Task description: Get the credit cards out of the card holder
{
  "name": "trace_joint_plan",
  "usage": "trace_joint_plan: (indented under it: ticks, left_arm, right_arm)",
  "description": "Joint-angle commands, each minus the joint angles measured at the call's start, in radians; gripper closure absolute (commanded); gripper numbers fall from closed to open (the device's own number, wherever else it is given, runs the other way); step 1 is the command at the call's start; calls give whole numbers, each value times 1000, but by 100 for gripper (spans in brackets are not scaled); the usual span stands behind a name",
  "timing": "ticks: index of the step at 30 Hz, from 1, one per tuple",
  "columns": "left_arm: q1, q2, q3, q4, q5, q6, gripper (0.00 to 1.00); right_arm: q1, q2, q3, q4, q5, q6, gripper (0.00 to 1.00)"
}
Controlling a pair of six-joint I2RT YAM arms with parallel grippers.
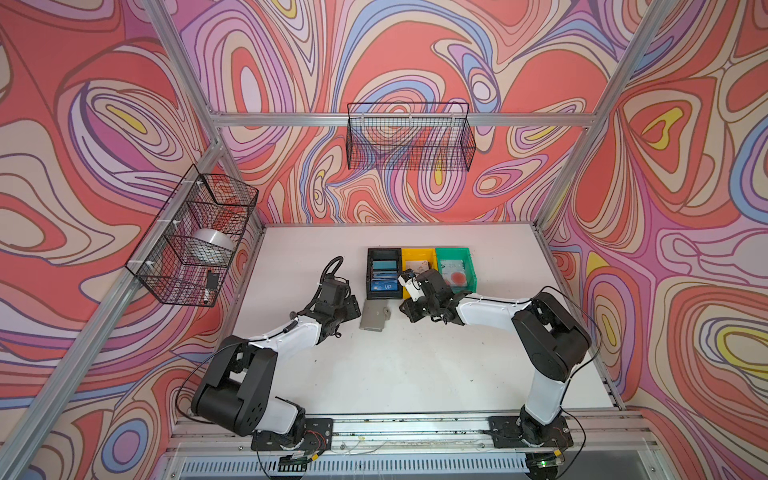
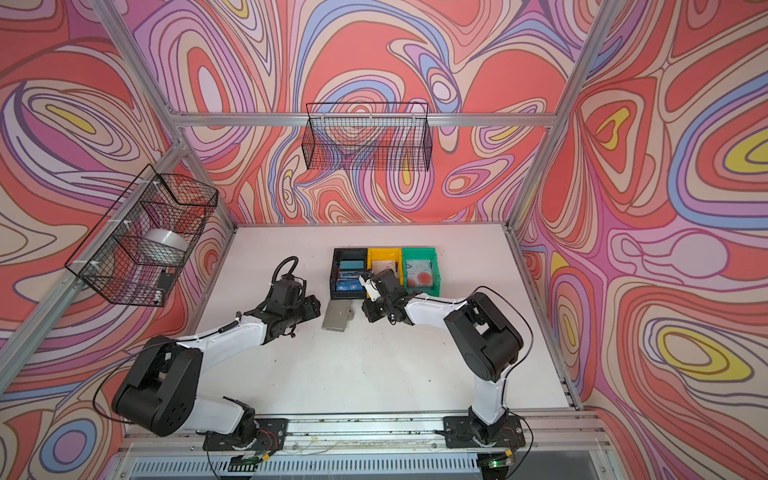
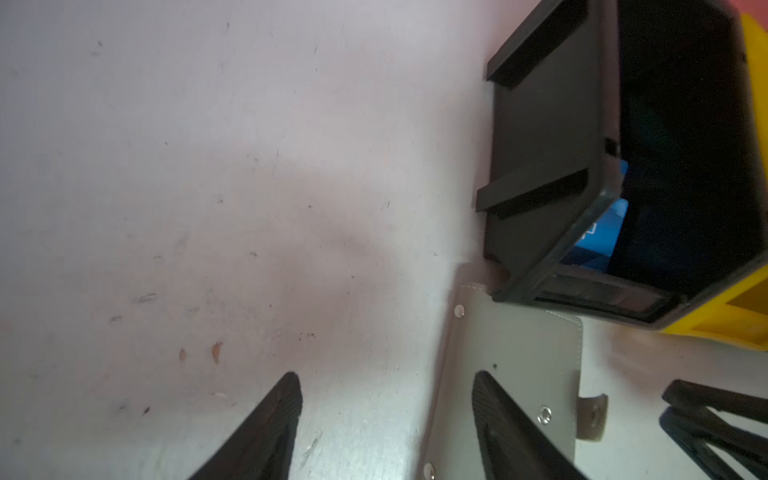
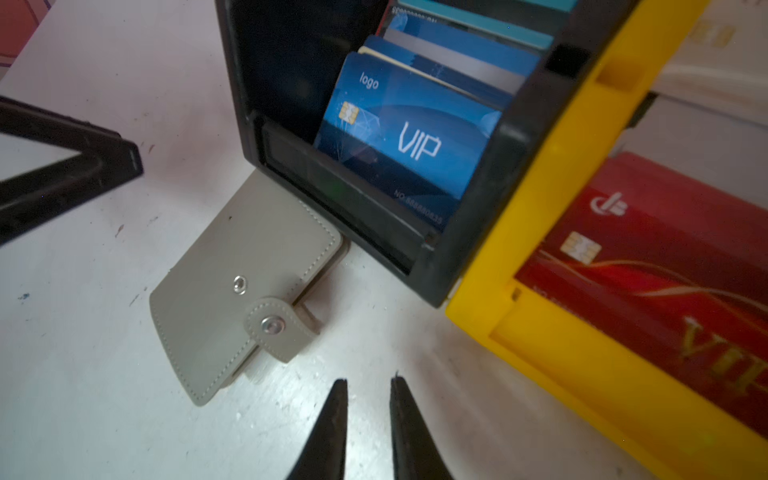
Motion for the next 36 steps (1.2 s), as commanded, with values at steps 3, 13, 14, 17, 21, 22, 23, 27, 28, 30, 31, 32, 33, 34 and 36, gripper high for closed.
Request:
trace_joint_plan:
  ticks: [3,13,14,17,21,22,23,27,28,30,31,32,33,34,36]
  left_arm:
    - [-8,23,-18,18,35,-81,33]
    - [-27,54,-68,119,91,-141,34]
    - [-29,60,-68,124,94,-141,35]
    - [-34,74,-63,147,106,-138,35]
    - [-54,75,-49,159,106,-120,34]
    - [-57,79,-41,147,104,-115,34]
    - [-59,82,-35,137,104,-113,34]
    - [-65,88,-24,117,109,-104,38]
    - [-65,84,-25,114,109,-105,39]
    - [-66,76,-27,107,112,-100,43]
    - [-65,72,-28,101,115,-96,45]
    - [-66,69,-28,96,114,-93,49]
    - [-66,64,-27,89,114,-90,51]
    - [-66,60,-27,82,115,-83,52]
    - [-66,53,-27,69,112,-76,53]
  right_arm:
    - [9,70,70,-19,12,14,79]
    - [22,166,166,-49,46,11,79]
    - [25,169,170,-48,49,12,79]
    - [31,177,171,-42,63,15,79]
    - [53,192,190,-55,117,-3,79]
    - [57,197,195,-58,118,-7,79]
    - [59,199,199,-61,112,-8,79]
    - [67,183,187,-30,89,-2,79]
    - [67,177,183,-22,81,1,79]
    - [68,170,181,-18,58,1,80]
    - [68,165,176,-7,47,0,80]
    - [68,160,168,8,37,0,79]
    - [68,153,157,25,23,0,79]
    - [68,149,150,37,14,1,80]
    - [70,142,142,51,-9,1,80]
